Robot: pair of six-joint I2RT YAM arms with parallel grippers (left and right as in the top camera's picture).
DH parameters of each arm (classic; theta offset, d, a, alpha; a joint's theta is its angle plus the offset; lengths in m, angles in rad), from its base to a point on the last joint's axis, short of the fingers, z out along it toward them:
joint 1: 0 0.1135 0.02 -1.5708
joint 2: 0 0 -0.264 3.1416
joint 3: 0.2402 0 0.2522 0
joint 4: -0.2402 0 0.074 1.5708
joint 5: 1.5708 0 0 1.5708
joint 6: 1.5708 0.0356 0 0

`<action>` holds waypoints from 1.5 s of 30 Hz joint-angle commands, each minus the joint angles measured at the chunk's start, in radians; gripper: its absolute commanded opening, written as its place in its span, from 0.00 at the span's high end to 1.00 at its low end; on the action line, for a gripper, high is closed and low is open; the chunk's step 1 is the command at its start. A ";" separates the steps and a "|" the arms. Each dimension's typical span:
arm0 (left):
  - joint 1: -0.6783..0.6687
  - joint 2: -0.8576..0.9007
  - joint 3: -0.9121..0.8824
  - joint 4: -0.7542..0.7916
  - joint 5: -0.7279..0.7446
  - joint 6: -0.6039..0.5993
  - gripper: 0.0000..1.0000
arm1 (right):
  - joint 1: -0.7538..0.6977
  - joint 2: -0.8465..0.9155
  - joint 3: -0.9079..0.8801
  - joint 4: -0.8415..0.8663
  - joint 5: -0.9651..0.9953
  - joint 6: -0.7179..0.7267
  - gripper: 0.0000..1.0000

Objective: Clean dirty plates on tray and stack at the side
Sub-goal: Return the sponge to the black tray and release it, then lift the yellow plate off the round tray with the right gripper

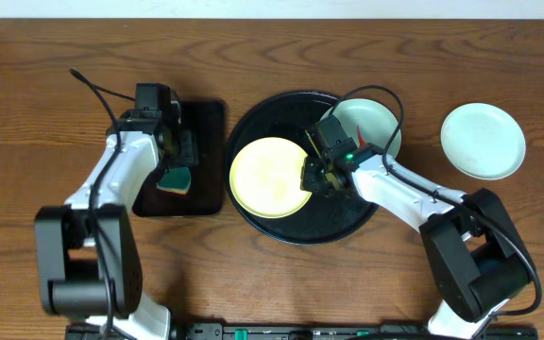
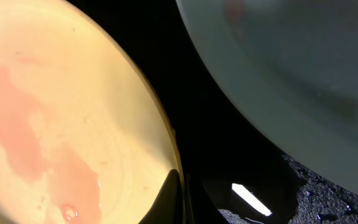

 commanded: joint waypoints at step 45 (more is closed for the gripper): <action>0.000 -0.640 -0.002 -0.106 0.093 -0.042 0.25 | 0.381 -0.234 0.010 0.335 1.324 -0.837 0.99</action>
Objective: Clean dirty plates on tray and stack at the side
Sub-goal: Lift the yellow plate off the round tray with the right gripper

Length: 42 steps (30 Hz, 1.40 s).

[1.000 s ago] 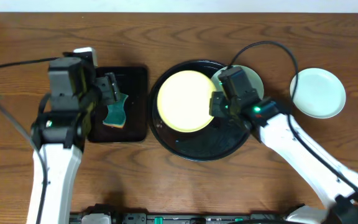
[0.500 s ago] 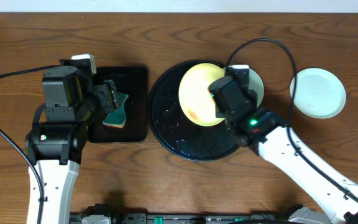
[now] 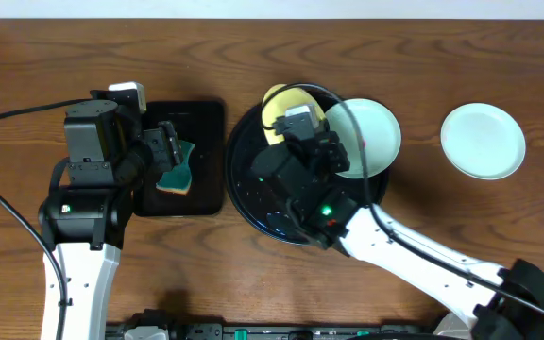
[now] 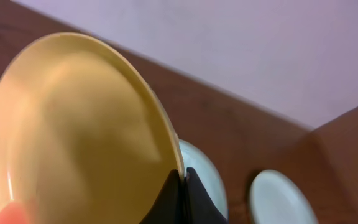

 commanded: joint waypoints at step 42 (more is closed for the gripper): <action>0.000 0.005 -0.002 -0.041 0.013 -0.004 0.25 | 0.031 0.058 0.010 0.148 0.082 -0.258 0.99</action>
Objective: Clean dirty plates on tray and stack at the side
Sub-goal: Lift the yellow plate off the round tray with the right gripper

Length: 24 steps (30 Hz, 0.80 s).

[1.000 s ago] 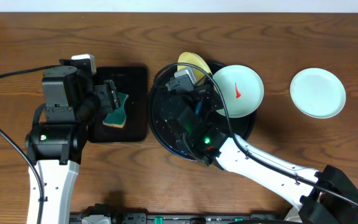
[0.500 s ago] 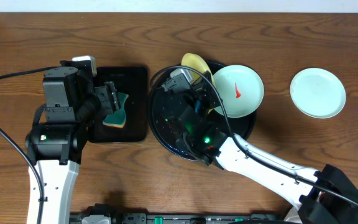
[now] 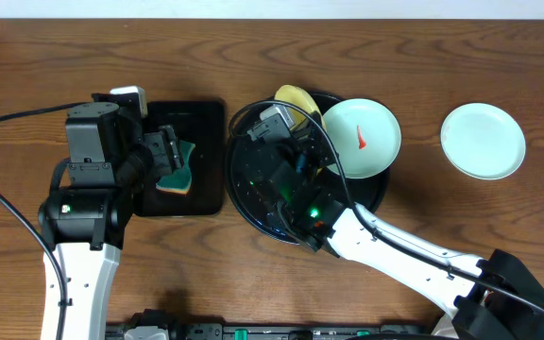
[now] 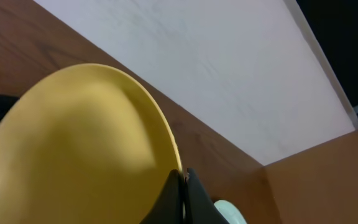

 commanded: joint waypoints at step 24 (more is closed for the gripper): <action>0.000 0.011 -0.001 -0.010 0.013 -0.005 0.25 | -0.459 -0.106 0.010 -0.300 -1.014 0.750 0.99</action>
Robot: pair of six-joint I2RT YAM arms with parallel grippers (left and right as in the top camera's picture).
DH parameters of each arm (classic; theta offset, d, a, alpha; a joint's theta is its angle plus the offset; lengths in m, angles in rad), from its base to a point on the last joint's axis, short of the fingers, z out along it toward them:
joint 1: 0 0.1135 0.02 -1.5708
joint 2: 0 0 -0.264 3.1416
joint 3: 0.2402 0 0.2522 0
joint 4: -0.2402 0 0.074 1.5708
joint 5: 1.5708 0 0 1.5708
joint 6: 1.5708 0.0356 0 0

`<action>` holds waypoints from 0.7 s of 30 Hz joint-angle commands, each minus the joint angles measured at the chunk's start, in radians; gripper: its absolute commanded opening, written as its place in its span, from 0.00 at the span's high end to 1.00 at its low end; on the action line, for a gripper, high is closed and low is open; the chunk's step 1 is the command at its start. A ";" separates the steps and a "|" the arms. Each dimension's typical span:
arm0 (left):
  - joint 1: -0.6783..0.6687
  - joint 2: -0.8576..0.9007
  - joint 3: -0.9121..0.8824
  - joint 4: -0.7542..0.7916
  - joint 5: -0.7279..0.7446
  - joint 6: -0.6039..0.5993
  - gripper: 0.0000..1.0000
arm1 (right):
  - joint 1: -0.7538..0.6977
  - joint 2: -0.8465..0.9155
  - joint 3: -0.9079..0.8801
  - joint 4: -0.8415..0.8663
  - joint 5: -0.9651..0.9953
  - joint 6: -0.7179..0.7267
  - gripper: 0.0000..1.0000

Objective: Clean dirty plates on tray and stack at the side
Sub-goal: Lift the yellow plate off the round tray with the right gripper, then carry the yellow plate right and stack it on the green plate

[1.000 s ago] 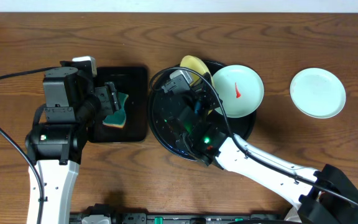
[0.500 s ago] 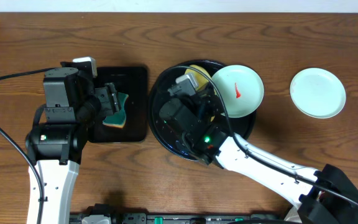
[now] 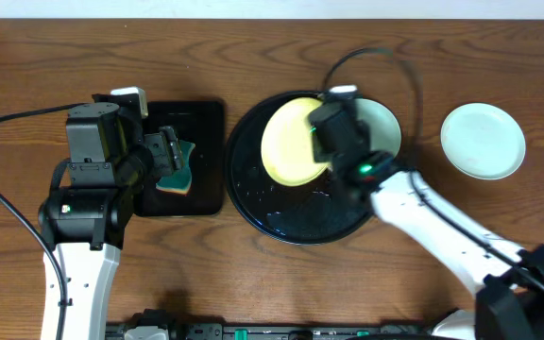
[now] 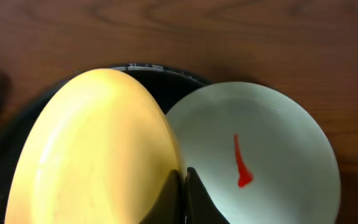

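My right gripper [image 3: 321, 144] is shut on the rim of a yellow plate [image 3: 289, 142], holding it tilted above the round black tray [image 3: 253, 203]. In the right wrist view the gripper [image 4: 184, 186] pinches the yellow plate [image 4: 92, 149], and the side that shows carries no stain. Beside it lies a pale green plate [image 4: 260, 149] with a red smear, partly under my arm in the overhead view [image 3: 385, 127]. My left gripper [image 3: 170, 151] is shut on a green sponge [image 3: 176, 175] over a small black mat [image 3: 201, 123].
A clean pale green plate [image 3: 483, 140] sits alone on the wooden table at the right. Cables trail from both arms. The table's far edge meets a pale wall at the top.
My right arm has swung to the right side of the tray. The yellow plate, edge-on at the tray's back before, now shows a broad face upward. The left arm has not moved.
The yellow plate first lay flat on the tray with a pink smear, my right gripper shut on its rim, and my left gripper low on the sponge. Later the plate stood lifted on edge and the left arm was raised with the sponge. Now the plate hangs tilted over the tray.
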 commanded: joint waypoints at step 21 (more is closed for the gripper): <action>0.000 0.031 -0.001 -0.010 0.013 -0.005 0.25 | -1.040 -0.110 0.008 -0.284 -0.442 -0.058 0.99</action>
